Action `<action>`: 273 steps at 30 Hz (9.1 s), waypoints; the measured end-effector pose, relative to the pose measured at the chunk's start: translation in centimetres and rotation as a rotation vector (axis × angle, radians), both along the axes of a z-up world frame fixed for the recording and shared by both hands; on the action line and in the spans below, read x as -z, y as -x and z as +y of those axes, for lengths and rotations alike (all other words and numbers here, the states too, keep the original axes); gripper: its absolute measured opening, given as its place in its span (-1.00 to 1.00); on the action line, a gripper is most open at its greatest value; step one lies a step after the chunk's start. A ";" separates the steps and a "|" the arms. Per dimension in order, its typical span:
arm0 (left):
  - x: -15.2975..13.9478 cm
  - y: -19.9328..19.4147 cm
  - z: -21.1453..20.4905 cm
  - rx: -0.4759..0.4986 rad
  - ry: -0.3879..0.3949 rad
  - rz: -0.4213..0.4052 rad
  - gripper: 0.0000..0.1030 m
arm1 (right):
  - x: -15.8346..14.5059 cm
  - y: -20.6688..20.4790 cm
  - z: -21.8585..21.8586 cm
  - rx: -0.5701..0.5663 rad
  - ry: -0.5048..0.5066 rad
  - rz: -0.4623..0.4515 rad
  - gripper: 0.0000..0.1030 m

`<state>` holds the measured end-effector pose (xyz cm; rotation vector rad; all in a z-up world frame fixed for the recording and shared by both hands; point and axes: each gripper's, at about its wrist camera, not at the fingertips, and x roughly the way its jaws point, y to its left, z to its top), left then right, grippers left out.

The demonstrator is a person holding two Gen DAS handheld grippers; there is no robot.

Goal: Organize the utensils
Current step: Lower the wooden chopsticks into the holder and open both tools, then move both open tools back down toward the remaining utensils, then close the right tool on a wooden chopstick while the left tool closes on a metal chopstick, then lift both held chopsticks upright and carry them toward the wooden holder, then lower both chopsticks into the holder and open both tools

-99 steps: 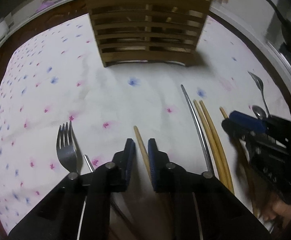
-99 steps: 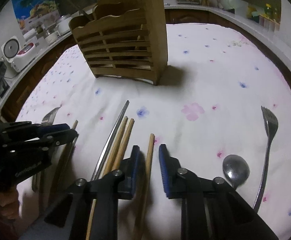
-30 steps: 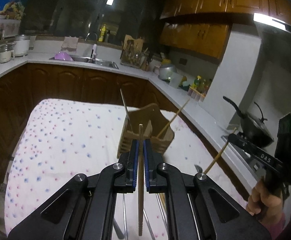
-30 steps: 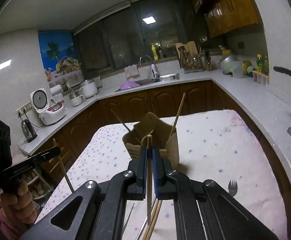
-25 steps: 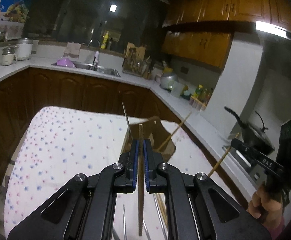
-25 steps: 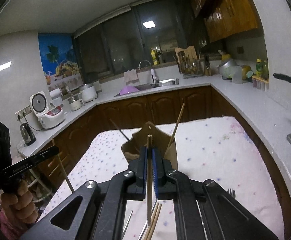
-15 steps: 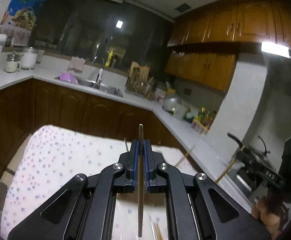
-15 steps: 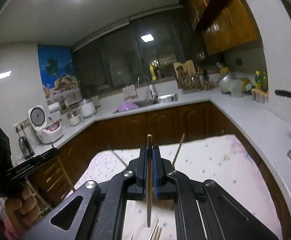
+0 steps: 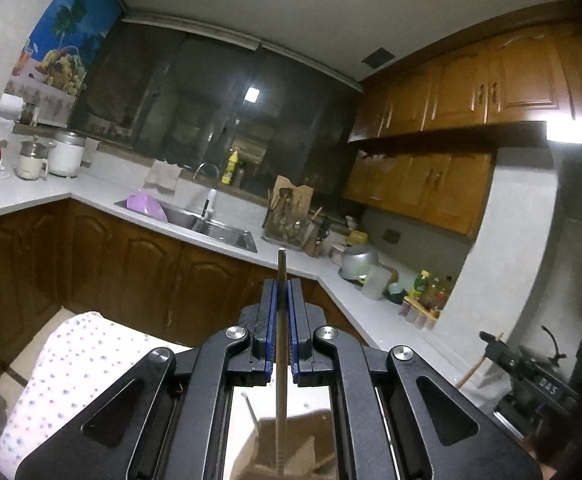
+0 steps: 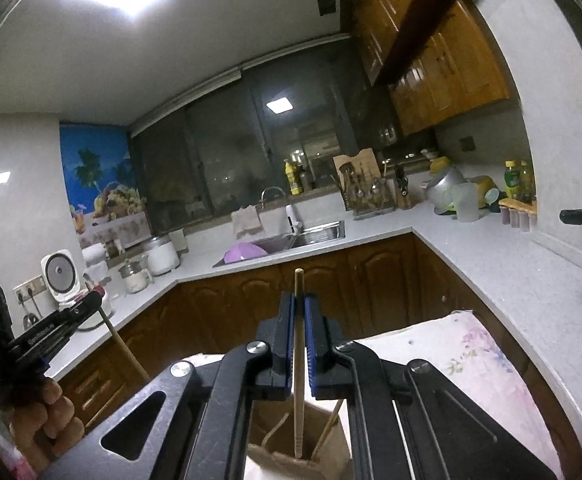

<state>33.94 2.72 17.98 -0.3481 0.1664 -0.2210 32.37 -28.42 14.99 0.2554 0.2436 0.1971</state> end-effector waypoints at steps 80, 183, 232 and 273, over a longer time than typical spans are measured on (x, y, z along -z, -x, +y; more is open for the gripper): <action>16.5 13.9 0.6 0.065 -0.180 0.449 0.60 | 12.8 11.5 1.1 -0.067 0.034 0.297 0.88; 25.3 8.4 -5.2 0.338 -0.403 0.754 -0.93 | 23.7 3.2 4.7 -0.170 0.164 0.653 -0.89; 14.9 14.5 -3.5 0.315 -0.235 0.495 -0.93 | 10.9 12.1 2.6 -0.159 0.114 0.322 -0.90; 7.0 13.3 -1.3 0.095 -0.150 0.154 -0.93 | 6.5 9.9 1.1 -0.103 0.083 0.181 -0.90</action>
